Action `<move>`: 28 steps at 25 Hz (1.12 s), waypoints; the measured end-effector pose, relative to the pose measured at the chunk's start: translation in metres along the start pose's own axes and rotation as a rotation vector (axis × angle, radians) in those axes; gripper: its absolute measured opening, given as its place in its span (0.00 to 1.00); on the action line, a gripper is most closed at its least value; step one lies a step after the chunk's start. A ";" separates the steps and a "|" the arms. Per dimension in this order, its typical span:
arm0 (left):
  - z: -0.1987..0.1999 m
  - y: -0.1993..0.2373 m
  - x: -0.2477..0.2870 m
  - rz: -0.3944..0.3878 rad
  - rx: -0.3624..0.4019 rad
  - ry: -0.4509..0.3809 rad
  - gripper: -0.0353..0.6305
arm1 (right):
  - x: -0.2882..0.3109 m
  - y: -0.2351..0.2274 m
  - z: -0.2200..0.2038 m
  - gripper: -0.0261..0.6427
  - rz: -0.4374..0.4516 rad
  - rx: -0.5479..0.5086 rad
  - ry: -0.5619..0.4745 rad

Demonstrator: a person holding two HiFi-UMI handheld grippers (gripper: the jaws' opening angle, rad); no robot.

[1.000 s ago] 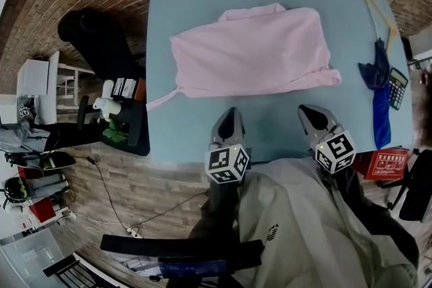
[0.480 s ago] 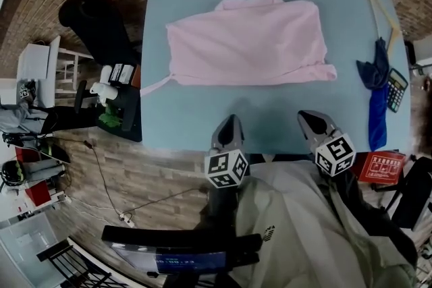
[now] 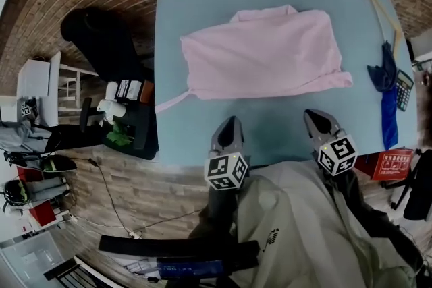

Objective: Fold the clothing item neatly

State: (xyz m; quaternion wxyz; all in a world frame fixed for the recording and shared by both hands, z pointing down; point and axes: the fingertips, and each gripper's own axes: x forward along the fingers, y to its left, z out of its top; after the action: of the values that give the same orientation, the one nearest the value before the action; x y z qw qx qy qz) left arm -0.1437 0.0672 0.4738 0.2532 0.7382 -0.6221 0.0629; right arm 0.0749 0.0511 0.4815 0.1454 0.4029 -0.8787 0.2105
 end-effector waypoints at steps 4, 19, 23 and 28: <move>0.006 0.026 0.004 -0.027 0.010 0.016 0.06 | 0.020 0.021 0.002 0.04 -0.017 -0.011 0.005; -0.006 0.030 0.008 -0.068 0.026 0.061 0.06 | 0.022 0.029 -0.005 0.04 -0.051 0.001 0.020; -0.009 0.030 0.007 -0.053 0.013 0.063 0.06 | 0.021 0.027 -0.005 0.04 -0.043 0.000 0.026; -0.016 0.030 0.007 -0.039 0.003 0.074 0.06 | 0.020 0.023 -0.010 0.04 -0.037 -0.002 0.041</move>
State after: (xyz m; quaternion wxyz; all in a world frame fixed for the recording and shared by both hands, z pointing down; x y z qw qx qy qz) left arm -0.1676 0.0654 0.4990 0.2762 0.7476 -0.5979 0.0860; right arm 0.0455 0.0563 0.4926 0.1675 0.4146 -0.8682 0.2151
